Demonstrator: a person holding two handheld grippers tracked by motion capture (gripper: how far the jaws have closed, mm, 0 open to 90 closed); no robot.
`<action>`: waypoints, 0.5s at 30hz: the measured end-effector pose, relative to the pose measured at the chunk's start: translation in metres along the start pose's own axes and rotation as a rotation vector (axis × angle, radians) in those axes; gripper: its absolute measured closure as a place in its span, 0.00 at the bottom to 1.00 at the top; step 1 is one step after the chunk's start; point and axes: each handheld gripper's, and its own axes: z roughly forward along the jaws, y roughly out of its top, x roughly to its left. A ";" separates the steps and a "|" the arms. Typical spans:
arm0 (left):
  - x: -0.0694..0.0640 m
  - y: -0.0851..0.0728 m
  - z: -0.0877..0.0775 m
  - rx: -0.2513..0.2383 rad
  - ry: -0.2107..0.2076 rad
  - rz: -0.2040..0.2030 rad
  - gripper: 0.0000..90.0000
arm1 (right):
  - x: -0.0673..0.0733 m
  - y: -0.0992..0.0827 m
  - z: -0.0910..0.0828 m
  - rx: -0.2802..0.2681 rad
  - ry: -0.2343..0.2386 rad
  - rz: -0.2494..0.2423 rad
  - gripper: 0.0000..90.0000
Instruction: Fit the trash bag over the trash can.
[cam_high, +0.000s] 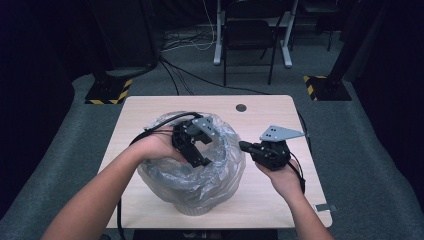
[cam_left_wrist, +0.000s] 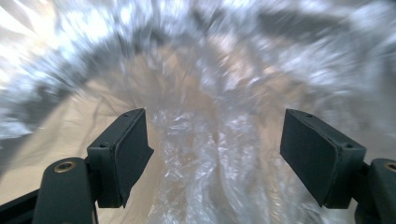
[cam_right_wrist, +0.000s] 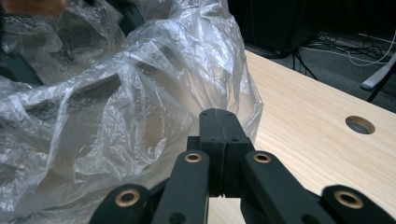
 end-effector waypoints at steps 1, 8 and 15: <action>-0.001 0.000 -0.005 -0.015 0.010 0.005 0.26 | 0.000 0.000 0.000 -0.001 -0.002 0.001 1.00; 0.000 -0.007 -0.042 -0.138 0.109 -0.007 0.29 | -0.003 0.002 -0.005 -0.029 -0.020 0.032 0.81; 0.004 -0.034 -0.090 -0.279 0.235 -0.102 0.32 | 0.001 0.006 -0.012 -0.050 -0.021 0.041 0.67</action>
